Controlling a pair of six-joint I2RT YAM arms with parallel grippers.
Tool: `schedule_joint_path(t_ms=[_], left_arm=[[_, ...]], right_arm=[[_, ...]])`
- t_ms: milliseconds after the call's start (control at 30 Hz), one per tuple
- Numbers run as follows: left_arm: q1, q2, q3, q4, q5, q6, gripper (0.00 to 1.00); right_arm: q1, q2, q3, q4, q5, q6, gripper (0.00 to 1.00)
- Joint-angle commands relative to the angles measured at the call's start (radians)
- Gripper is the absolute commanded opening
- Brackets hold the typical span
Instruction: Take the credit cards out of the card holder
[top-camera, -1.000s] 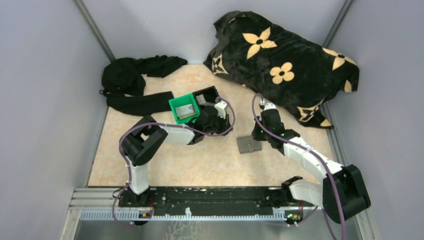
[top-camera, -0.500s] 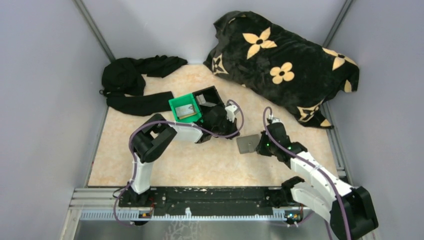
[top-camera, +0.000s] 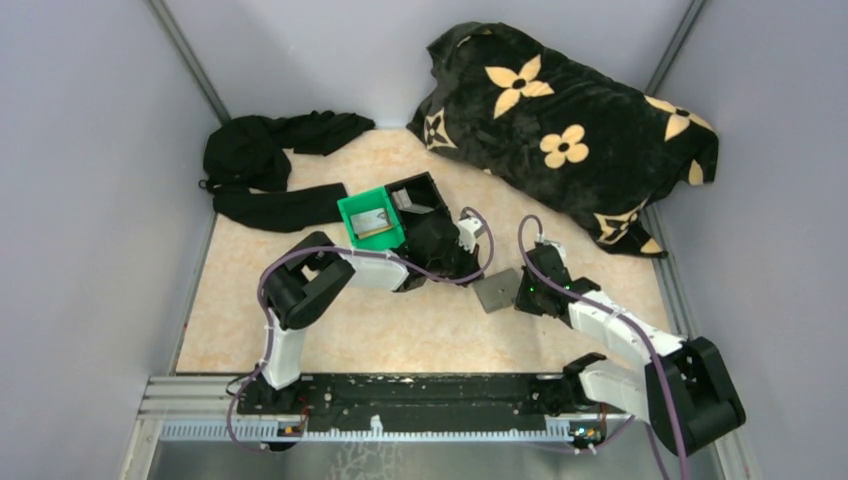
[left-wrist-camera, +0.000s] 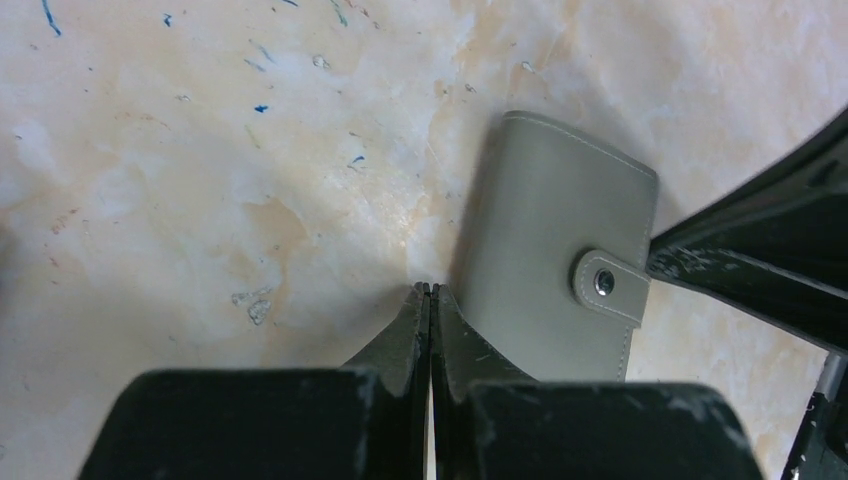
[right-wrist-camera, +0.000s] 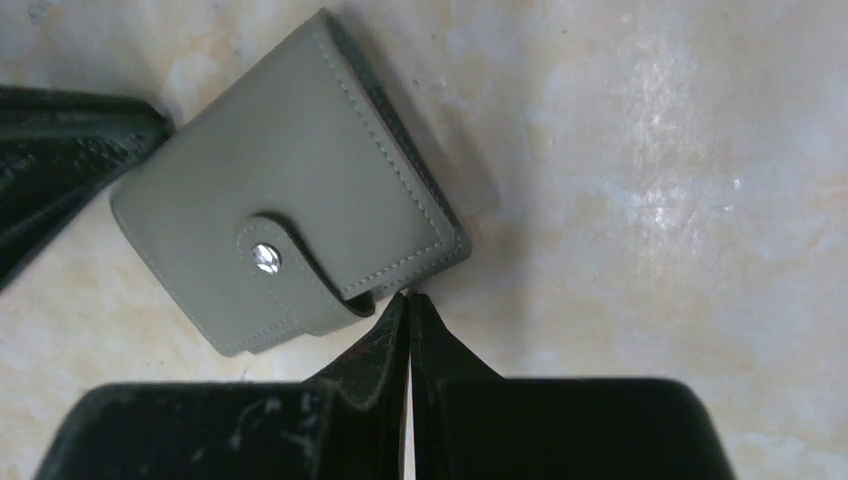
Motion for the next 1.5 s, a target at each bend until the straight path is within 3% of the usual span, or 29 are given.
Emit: schedule_joint_path(t_ms=[0, 200, 300, 400, 467, 567, 633, 767, 1000, 1133, 1467], left_arm=[[-0.023, -0.037, -0.052, -0.063, 0.015, 0.009, 0.0], [-0.033, -0.105, -0.145, -0.066, 0.026, -0.024, 0.0], [-0.033, -0.136, -0.167, -0.082, -0.026, -0.02, 0.08], [-0.03, -0.165, -0.17, -0.083, -0.08, -0.021, 0.32], [-0.026, -0.163, -0.145, -0.104, -0.106, -0.022, 0.59], [0.009, -0.132, -0.074, -0.187, -0.119, -0.073, 0.76], [0.049, -0.121, -0.064, -0.171, -0.051, -0.099, 0.76], [0.123, -0.121, -0.078, -0.069, 0.23, -0.12, 0.68], [0.112, -0.162, -0.244, 0.253, 0.402, 0.045, 0.81], [0.111, -0.169, -0.306, 0.347, 0.39, 0.061, 0.82], [0.111, -0.148, -0.292, 0.307, 0.333, 0.069, 0.77]], right_arm=[[-0.01, 0.085, 0.042, 0.131, 0.062, -0.017, 0.0], [-0.027, 0.145, 0.12, 0.196, 0.075, -0.057, 0.0], [-0.026, 0.102, 0.127, 0.194, 0.078, -0.091, 0.0], [-0.021, 0.006, 0.116, 0.212, 0.062, -0.14, 0.01], [0.001, -0.029, 0.127, 0.205, 0.057, -0.165, 0.12], [0.043, -0.02, 0.171, 0.163, 0.07, -0.195, 0.36], [0.062, -0.023, 0.163, 0.174, 0.081, -0.223, 0.43], [0.065, -0.09, 0.073, 0.323, -0.033, -0.368, 0.43], [0.065, -0.123, 0.05, 0.376, -0.066, -0.479, 0.44], [0.065, -0.056, 0.086, 0.358, -0.111, -0.462, 0.44], [0.098, 0.073, 0.124, 0.243, -0.121, -0.374, 0.43]])
